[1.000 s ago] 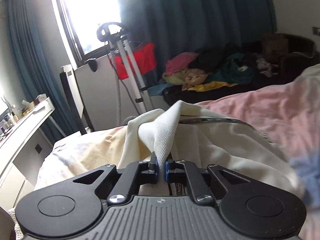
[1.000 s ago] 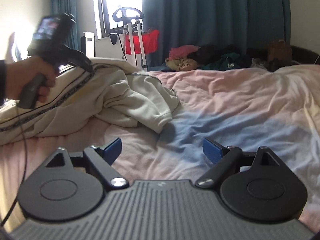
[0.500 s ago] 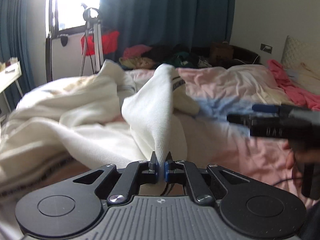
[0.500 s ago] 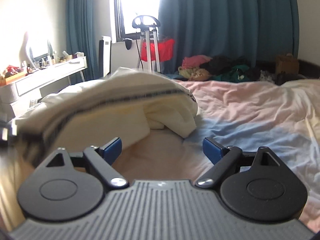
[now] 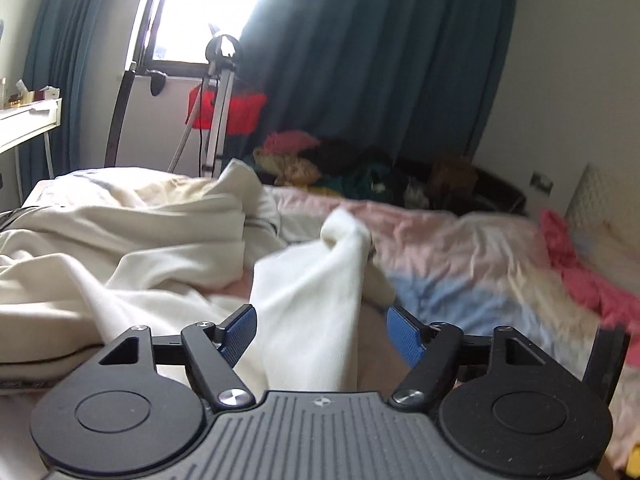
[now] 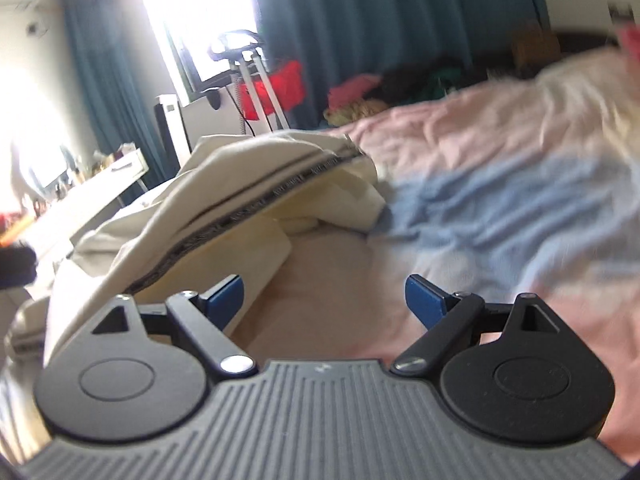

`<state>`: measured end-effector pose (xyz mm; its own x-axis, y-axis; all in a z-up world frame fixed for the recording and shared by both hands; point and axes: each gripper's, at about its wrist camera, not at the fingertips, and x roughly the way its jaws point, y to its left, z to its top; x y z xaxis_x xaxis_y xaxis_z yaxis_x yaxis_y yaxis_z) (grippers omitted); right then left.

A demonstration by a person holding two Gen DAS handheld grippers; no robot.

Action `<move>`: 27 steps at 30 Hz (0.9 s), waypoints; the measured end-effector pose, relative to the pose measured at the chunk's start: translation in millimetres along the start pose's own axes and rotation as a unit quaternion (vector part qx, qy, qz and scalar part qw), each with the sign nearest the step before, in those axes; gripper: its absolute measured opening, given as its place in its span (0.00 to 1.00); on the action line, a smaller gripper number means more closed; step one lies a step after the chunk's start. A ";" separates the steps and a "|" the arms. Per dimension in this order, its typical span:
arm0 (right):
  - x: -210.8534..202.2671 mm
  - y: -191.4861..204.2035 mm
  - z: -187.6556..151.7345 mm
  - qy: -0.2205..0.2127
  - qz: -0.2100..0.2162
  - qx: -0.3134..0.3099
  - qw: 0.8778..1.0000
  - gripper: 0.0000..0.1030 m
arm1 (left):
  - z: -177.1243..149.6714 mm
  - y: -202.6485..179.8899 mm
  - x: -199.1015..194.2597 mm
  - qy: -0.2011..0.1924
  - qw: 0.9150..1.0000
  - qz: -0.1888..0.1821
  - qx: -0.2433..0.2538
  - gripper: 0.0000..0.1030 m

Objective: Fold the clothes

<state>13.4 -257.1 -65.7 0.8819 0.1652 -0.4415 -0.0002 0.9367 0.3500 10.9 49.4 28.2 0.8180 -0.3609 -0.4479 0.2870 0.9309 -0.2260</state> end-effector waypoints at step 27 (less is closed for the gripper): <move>176.6 -23.8 89.0 0.027 0.003 0.267 0.963 0.81 | -38.0 50.6 54.0 -0.009 0.997 0.065 -0.032 0.70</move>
<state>211.2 -277.7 -78.5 0.8565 0.2003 -0.4757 0.2495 0.6462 0.7213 50.6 74.9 -40.4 0.8557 -0.2349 -0.4612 0.1452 0.9642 -0.2217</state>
